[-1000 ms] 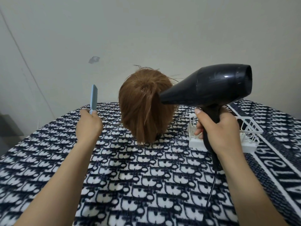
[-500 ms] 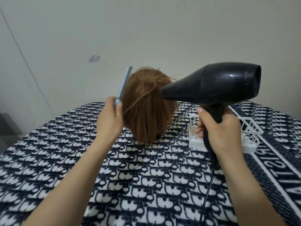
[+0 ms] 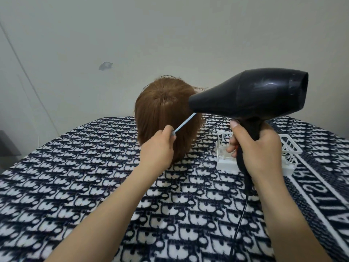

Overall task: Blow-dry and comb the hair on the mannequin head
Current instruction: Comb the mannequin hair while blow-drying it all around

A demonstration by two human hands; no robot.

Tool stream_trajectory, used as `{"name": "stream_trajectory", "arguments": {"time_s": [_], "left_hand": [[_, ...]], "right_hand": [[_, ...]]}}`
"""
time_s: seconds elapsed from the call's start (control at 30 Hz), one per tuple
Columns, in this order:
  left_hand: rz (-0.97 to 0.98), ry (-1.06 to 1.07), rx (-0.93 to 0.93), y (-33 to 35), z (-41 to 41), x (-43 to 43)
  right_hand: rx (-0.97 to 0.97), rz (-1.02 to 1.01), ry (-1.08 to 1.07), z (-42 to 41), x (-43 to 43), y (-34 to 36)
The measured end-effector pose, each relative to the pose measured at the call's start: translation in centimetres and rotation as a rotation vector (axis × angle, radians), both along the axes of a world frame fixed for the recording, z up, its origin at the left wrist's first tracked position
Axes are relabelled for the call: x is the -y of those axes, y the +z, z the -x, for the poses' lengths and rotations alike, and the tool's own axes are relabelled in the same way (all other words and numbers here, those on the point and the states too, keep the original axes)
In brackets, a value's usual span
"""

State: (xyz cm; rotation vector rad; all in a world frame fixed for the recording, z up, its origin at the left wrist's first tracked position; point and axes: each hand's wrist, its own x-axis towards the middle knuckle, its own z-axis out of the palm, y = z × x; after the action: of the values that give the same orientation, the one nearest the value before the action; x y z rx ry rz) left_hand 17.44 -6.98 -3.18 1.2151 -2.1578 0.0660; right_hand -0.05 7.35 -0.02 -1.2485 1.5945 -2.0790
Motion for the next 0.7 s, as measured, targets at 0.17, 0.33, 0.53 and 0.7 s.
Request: {"name": "stream_trajectory", "arguments": {"time_s": [0.17,0.33,0.53,0.7], "left_hand": [[-0.017,0.006,0.105,-1.8,0.3,0.0],[-0.012,-0.035,0.173,-3.4,-0.1,-0.3],[-0.011,-0.053,0.319,-4.4,-0.3,-0.4],[-0.041,-0.102,0.467,-5.6,-0.5,-1.0]], "right_hand": [[-0.035,-0.08,0.004,0.6,0.1,-0.1],[-0.164,-0.158,-0.072,1.2,0.2,-0.2],[-0.16,-0.218,-0.084,1.5,0.2,-0.3],[-0.195,-0.254,-0.12,1.7,0.0,-0.2]]}}
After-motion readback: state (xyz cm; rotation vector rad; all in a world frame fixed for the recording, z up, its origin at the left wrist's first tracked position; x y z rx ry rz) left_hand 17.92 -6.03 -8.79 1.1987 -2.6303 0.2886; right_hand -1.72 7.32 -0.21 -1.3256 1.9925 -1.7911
